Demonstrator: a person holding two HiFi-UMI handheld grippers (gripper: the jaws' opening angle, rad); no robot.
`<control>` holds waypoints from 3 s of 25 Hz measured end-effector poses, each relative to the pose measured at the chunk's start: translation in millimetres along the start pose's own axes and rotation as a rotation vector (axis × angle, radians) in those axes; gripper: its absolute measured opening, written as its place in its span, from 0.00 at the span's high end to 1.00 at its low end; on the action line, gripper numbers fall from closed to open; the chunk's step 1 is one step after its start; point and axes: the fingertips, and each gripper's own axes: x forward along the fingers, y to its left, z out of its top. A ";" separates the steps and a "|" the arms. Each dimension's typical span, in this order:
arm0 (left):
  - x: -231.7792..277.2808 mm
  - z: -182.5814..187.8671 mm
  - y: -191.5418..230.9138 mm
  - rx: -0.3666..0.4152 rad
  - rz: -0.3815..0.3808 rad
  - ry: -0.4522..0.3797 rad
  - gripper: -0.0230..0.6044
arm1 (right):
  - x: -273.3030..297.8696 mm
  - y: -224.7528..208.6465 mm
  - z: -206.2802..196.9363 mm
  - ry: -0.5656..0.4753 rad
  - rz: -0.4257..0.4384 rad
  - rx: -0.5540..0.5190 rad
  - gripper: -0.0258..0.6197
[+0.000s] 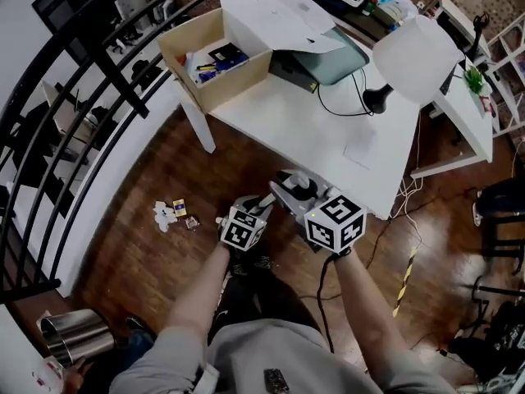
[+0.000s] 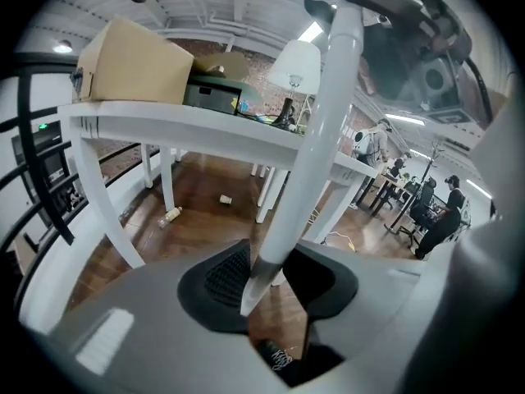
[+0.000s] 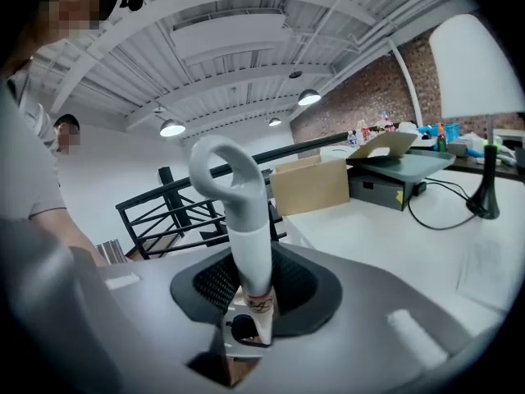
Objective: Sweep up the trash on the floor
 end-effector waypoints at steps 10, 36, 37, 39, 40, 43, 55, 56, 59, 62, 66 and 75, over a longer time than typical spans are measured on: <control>67.6 -6.2 -8.7 -0.082 0.002 -0.026 0.77 | 6.6 -64.3 -30.1 -0.017 -0.010 -0.017 0.82; 107.2 5.6 -5.7 -0.174 0.109 -0.026 0.64 | -100.0 -115.3 -29.1 -0.171 -0.199 0.022 0.74; 104.4 6.6 -7.0 -0.170 0.108 -0.029 0.63 | -101.6 -113.2 -30.0 -0.171 -0.200 0.024 0.74; 97.2 8.6 -8.1 -0.166 0.112 -0.036 0.61 | -103.4 -108.4 -29.8 -0.174 -0.200 0.028 0.75; 92.4 10.3 -7.9 -0.164 0.116 -0.041 0.61 | -103.6 -105.1 -28.2 -0.177 -0.197 0.028 0.75; 69.0 16.3 -10.4 -0.172 0.125 -0.068 0.61 | -102.6 -88.4 -20.6 -0.177 -0.176 0.020 0.76; -150.1 33.3 28.9 -0.188 0.348 -0.309 0.78 | -25.6 64.6 22.0 -0.169 0.073 -0.032 0.88; -175.9 30.5 34.0 -0.195 0.383 -0.335 0.82 | -16.2 84.1 24.4 -0.165 0.106 -0.041 0.90; -249.7 22.5 44.4 -0.227 0.483 -0.417 0.95 | 5.7 141.2 30.2 -0.153 0.201 -0.075 0.96; -309.1 11.1 44.7 -0.250 0.559 -0.468 0.95 | 19.2 191.5 32.1 -0.139 0.284 -0.103 0.96; -374.7 -1.2 40.6 -0.273 0.661 -0.511 0.95 | 32.4 249.3 38.9 -0.122 0.383 -0.171 0.96; -481.6 -11.6 6.0 -0.276 0.800 -0.607 0.95 | 34.6 351.7 48.6 -0.110 0.521 -0.346 0.96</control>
